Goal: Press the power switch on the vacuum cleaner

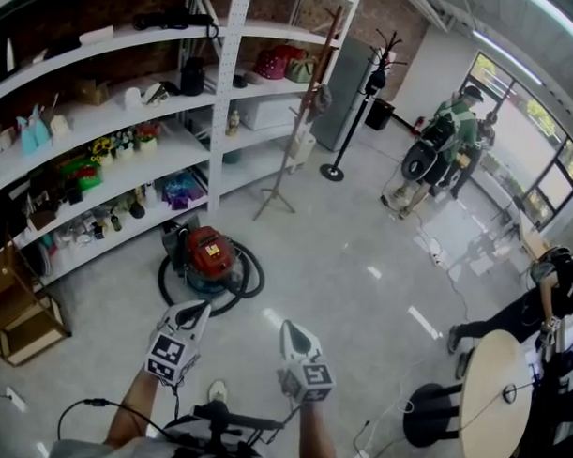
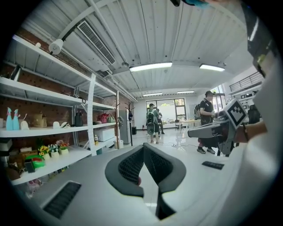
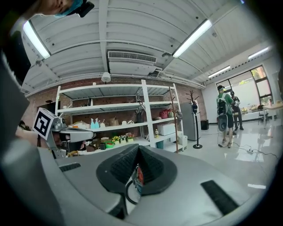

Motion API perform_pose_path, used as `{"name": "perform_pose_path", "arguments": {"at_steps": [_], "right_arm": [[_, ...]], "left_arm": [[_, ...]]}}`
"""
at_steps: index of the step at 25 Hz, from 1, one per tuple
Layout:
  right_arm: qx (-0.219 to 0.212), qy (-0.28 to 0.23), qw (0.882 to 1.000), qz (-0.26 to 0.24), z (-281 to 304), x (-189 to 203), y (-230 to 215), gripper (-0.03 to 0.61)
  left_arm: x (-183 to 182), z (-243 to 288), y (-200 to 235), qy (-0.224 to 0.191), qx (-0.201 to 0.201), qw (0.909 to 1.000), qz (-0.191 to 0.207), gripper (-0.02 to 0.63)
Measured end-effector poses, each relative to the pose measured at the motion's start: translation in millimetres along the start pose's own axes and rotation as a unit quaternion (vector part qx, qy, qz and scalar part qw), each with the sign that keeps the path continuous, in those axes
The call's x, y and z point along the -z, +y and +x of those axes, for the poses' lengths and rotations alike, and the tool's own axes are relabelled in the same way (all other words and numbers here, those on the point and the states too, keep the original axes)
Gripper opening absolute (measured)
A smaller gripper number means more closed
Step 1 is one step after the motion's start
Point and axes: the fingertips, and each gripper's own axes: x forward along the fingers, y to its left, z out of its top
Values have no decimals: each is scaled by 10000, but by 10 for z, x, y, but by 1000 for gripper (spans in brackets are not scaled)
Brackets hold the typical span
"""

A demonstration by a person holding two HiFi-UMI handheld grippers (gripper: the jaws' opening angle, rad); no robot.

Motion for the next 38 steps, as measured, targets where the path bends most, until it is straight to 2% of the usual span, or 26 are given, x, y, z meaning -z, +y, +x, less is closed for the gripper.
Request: {"name": "perform_pose_path", "arguments": {"at_steps": [11,20,24,31,38], "right_arm": [[-144,-61,9998,-127,980,-195,-240,12],[-295,60,9992,-253,1493,-322,-200,12],[-392,35,9991,-161,1663,-356,-217,12],[-582,2,9980,-240,2085,-459,-415,12],[-928,33,9951,-343,2710,-604,-829,12]], "left_arm": [[-14,633,730,30,-240,9997,-66,6],[-34,840,1147,36,-434,9990,-128,6],[-42,897,1255,56,-526,9985,-112,6],[-35,1144,1450,128,-761,9970,-100,6],[-117,1710,1762,110,-1146,9932,-160,6]]}}
